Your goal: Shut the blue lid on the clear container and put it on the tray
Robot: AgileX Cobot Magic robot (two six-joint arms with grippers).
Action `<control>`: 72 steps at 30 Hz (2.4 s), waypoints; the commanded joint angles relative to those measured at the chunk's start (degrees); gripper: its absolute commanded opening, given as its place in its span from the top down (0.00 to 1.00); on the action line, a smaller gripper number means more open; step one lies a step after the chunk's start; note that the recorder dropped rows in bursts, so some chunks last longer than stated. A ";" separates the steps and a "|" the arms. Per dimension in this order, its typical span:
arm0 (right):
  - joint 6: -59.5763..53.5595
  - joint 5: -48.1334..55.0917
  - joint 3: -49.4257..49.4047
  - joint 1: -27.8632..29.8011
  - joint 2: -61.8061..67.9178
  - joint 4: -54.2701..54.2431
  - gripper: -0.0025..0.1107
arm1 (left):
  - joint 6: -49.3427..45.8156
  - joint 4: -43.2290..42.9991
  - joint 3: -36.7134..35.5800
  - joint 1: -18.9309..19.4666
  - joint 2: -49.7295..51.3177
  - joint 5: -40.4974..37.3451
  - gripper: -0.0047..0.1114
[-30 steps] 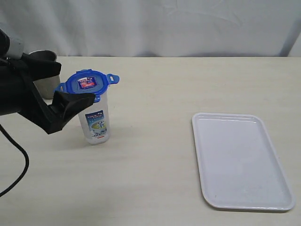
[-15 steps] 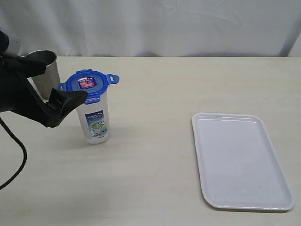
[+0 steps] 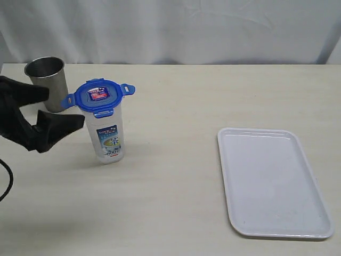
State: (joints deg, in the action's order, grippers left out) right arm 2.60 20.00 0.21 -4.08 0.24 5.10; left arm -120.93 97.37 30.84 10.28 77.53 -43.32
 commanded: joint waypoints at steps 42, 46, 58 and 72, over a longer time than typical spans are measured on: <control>-0.01 -0.18 -0.21 -0.10 -0.24 0.16 0.94 | -1.44 -13.62 24.86 -1.70 38.69 -13.11 0.09; -0.01 -0.18 -0.21 -0.10 -0.24 0.16 0.94 | -1.44 -13.42 24.89 -4.15 38.81 -8.43 0.09; -0.01 -0.18 -0.21 -0.10 -0.24 0.16 0.94 | -1.44 -12.79 24.78 -4.27 38.81 -8.38 0.09; -0.01 -0.18 -0.21 -0.10 -0.24 0.16 0.94 | -1.33 -12.81 24.78 -4.27 38.81 -8.38 0.09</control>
State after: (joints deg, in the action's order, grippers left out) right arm 2.60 20.00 0.21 -4.08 0.24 5.10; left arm -121.03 83.90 55.51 6.39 116.04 -51.31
